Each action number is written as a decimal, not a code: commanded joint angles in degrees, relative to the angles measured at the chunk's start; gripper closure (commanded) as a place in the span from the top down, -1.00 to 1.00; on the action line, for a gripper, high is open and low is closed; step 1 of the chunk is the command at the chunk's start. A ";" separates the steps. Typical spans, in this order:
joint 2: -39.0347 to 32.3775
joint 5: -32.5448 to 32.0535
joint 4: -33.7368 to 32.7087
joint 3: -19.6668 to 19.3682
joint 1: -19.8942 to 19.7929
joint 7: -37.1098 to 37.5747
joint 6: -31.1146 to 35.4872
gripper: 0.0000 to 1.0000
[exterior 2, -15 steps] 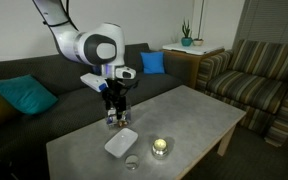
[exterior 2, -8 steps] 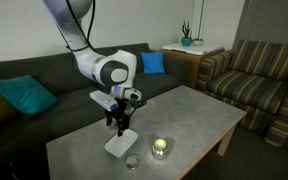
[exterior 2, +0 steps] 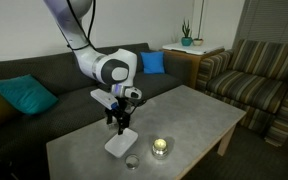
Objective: Put the lid on the container
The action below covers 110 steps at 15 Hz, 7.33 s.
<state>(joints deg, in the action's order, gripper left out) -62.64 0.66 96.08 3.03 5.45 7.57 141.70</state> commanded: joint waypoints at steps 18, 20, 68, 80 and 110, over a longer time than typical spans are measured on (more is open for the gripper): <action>-13.19 -7.58 -6.28 -0.74 -0.86 -13.37 28.95 1.00; -15.24 -8.19 -8.22 5.34 -7.25 -20.93 28.38 1.00; -13.87 0.57 -8.21 -0.83 0.39 -1.64 20.93 -0.48; 3.20 5.20 7.05 -3.84 1.27 6.67 22.73 -0.48; 9.70 20.35 -3.02 7.06 5.83 18.31 14.53 -0.48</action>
<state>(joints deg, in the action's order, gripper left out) -47.79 19.03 100.37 9.08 13.48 26.33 160.26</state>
